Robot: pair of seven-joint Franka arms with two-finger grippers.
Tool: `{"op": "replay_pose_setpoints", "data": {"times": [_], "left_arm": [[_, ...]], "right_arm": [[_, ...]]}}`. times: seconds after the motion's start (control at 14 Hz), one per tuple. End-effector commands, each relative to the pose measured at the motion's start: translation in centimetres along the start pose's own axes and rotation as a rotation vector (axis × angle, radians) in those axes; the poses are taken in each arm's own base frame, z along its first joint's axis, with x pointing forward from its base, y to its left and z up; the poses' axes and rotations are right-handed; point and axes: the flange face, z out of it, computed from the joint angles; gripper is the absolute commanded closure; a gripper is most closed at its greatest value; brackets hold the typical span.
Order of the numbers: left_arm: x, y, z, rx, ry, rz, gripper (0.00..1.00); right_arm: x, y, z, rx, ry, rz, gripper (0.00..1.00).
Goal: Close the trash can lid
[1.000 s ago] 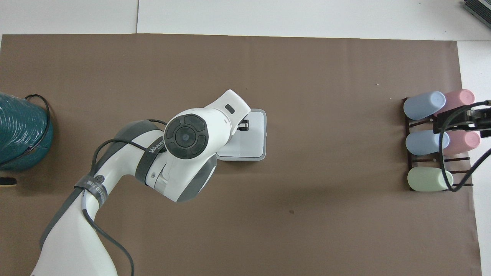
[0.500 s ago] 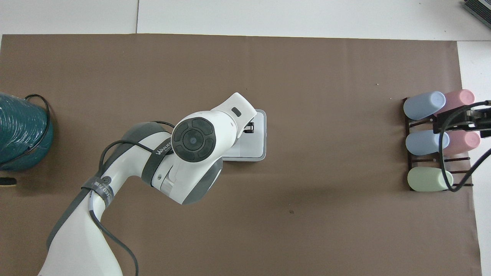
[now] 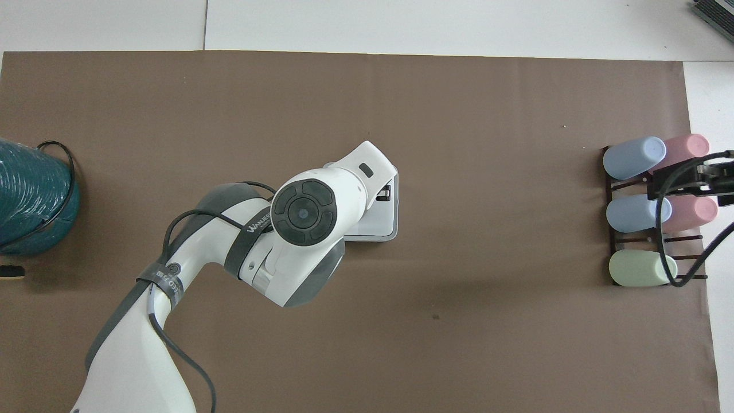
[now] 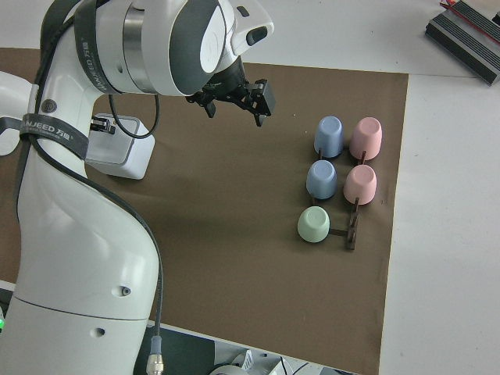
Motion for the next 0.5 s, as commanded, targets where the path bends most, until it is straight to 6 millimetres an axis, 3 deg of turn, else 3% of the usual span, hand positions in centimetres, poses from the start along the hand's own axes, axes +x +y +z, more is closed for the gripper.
{"op": "replay_pose_setpoints", "data": {"times": [0.0, 0.21, 0.43], "left_arm": [[-0.5, 0.9, -0.4, 0.018, -0.019, 0.006, 1.0], [-0.7, -0.3, -4.2, 0.057, -0.063, -0.004, 1.0], [-0.5, -3.4, -7.1, 0.12, -0.128, -0.035, 0.96]], "right_arm": [[-0.6, 0.3, -0.2, -0.005, -0.002, -0.031, 0.0], [-0.6, 0.2, -0.2, -0.005, -0.002, -0.034, 0.0], [-0.6, 0.3, -0.2, -0.005, -0.002, -0.032, 0.0]]}}
